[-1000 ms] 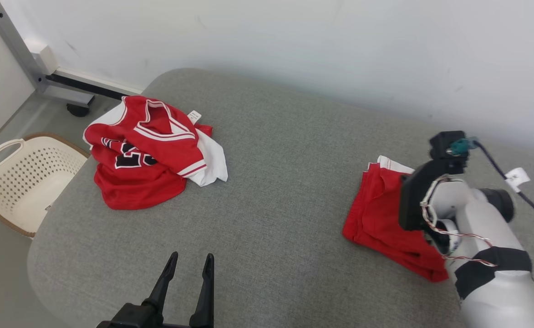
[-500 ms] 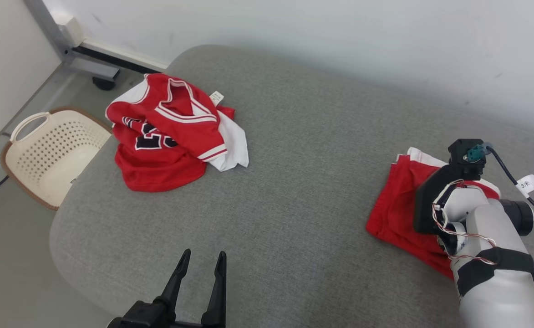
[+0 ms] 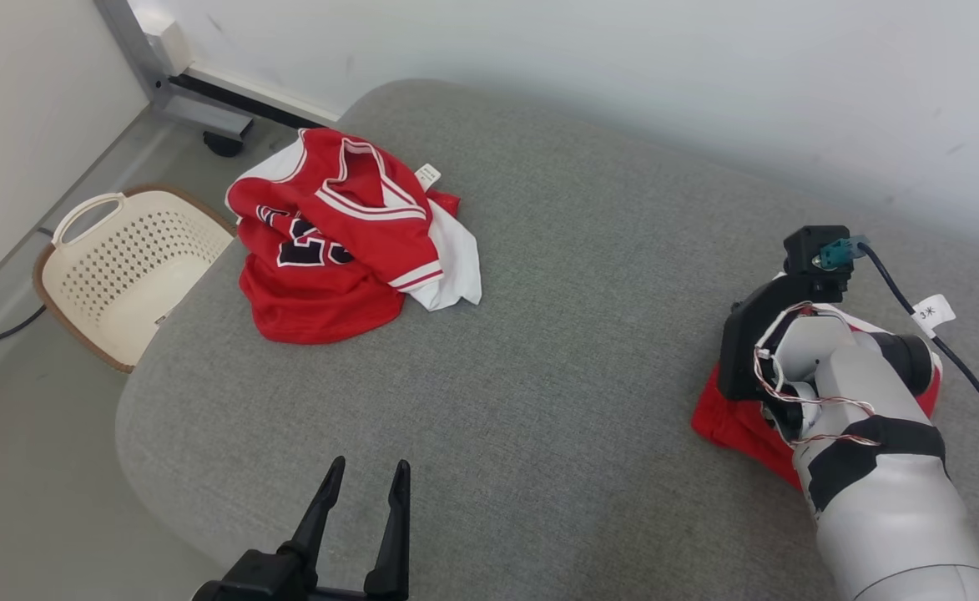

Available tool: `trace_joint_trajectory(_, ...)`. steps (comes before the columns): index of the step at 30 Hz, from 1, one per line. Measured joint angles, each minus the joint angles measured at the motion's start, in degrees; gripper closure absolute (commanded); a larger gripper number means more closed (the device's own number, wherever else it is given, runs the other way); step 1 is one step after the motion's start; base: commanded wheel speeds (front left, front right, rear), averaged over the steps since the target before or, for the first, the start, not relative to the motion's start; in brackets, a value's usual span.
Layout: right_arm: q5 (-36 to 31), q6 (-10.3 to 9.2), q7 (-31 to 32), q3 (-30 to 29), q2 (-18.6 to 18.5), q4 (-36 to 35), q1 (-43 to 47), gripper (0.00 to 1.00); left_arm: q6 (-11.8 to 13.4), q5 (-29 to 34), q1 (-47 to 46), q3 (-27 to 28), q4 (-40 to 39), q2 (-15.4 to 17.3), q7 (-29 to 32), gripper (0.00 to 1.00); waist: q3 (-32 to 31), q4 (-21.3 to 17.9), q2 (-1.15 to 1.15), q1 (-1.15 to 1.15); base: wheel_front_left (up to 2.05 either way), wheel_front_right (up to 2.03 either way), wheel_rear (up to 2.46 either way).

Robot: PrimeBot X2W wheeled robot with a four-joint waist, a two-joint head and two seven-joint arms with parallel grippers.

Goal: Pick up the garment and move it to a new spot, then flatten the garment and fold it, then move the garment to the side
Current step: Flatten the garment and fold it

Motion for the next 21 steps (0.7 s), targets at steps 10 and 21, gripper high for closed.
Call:
trace_joint_trajectory(10,3.3,0.0,-10.2,3.7,0.0,-3.7,2.1,0.0,0.4,-0.7,1.4,2.1,-1.6,1.6,-0.1,0.0,-2.5,-4.5,0.0,-0.01,0.0,0.0,0.0)
trace_joint_trajectory(21,-2.9,0.0,-18.1,2.3,0.0,-24.6,21.0,0.0,0.1,-1.3,3.7,5.9,-4.4,1.5,-0.2,0.0,-6.2,-12.5,0.0,-0.01,0.0,0.0,0.0)
